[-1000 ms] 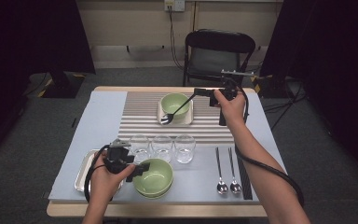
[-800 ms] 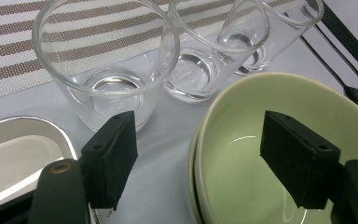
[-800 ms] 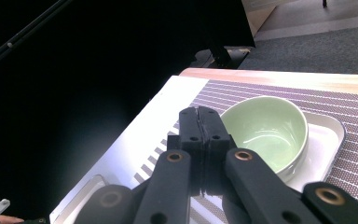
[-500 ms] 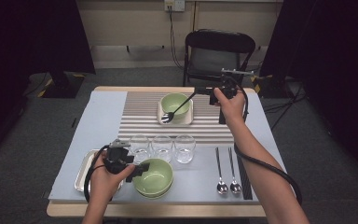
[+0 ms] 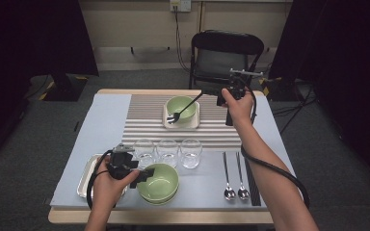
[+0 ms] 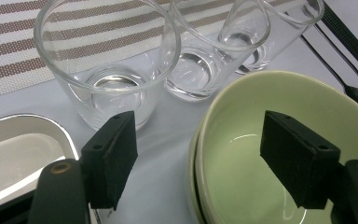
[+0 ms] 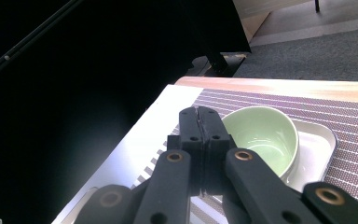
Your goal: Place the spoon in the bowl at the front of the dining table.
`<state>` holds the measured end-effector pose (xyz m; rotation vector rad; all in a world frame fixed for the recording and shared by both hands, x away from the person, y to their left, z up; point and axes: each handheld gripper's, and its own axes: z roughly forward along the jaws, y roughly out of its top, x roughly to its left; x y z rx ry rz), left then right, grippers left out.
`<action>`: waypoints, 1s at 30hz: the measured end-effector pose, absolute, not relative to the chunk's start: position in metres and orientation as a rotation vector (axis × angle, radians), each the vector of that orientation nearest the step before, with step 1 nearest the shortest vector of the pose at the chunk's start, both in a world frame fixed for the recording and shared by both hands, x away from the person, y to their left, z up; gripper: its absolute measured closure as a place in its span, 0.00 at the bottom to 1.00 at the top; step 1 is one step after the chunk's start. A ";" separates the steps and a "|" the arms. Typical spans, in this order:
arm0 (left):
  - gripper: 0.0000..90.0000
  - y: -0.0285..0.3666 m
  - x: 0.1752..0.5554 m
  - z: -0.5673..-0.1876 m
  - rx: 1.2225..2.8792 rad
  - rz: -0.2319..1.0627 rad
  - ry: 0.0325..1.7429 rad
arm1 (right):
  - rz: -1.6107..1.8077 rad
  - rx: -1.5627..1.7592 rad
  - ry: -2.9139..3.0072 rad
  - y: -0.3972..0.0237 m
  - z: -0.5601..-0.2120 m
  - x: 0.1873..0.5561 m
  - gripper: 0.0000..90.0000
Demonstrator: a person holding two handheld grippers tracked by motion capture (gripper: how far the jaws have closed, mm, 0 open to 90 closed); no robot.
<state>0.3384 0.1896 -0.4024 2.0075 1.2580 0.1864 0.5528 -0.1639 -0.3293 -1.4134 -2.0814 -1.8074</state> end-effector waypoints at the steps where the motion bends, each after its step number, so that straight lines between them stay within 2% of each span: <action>1: 0.30 0.189 0.338 -0.403 2.004 0.186 1.261 | -1.805 -1.417 -2.080 -0.164 -0.329 0.553 1.00; 30: 0.30 0.194 0.339 -0.403 2.000 0.187 1.269 | -1.823 -1.504 -2.026 -0.173 -0.340 0.570 1.00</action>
